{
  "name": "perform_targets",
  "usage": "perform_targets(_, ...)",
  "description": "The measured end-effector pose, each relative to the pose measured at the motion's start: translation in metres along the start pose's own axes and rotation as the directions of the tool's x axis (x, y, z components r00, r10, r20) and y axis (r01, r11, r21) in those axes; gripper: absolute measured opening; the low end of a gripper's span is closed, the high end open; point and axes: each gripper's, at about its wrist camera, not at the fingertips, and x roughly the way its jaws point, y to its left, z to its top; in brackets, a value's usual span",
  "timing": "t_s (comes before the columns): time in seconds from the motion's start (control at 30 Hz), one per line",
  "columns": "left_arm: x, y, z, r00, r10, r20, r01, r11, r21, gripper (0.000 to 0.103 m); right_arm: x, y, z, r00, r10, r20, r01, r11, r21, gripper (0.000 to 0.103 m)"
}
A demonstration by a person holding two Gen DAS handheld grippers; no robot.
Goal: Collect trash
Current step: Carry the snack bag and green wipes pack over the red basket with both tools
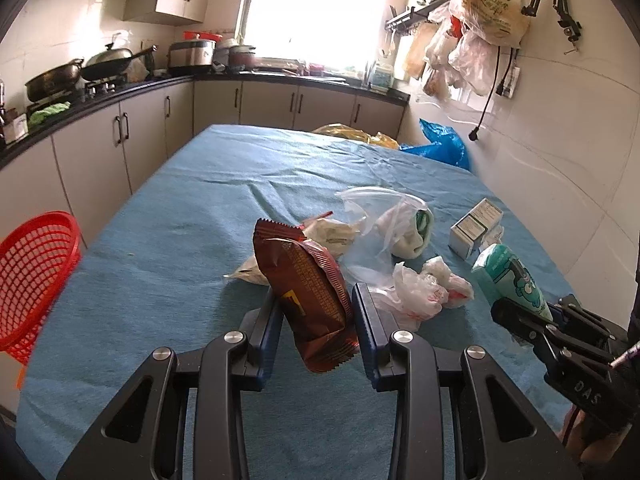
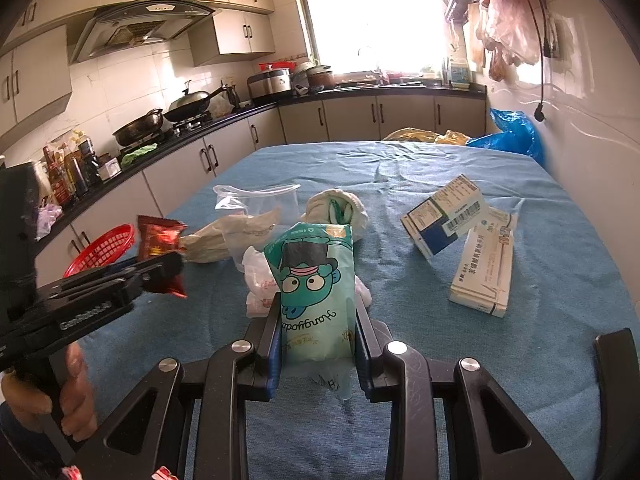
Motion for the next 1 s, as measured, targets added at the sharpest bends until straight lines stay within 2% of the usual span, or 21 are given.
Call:
perform_targets(0.1,-0.007,0.004,-0.002,1.000,0.031,0.001,-0.031,1.000,-0.003,0.033,-0.001,0.004,-0.001,1.000,-0.016,-0.001,0.016,1.000,0.004,0.032)
perform_targets(0.27,-0.024,0.015,-0.004,0.995,0.099,0.030,-0.099,0.995,0.005,0.033,-0.001,0.024,-0.001,1.000,0.025,-0.017,-0.025,1.000,-0.008,0.032)
perform_targets(0.4,-0.034,0.027,-0.006,0.986,0.160,0.056,-0.161,0.987,0.008,0.033,-0.004,0.049,0.003,0.999,0.049,-0.011,-0.049,0.997,-0.061,0.033)
perform_targets(0.63,-0.045,0.054,-0.006,0.976,0.209,0.068,-0.207,0.978,-0.036,0.034,0.000,0.076,0.013,0.996,0.079,-0.029,-0.082,0.990,-0.112,0.033)
perform_targets(1.0,-0.059,0.089,-0.003,0.967,0.245,0.074,-0.237,0.966,-0.106,0.034,0.017,0.114,0.026,0.986,0.145,-0.087,-0.157,0.975,-0.155,0.033)
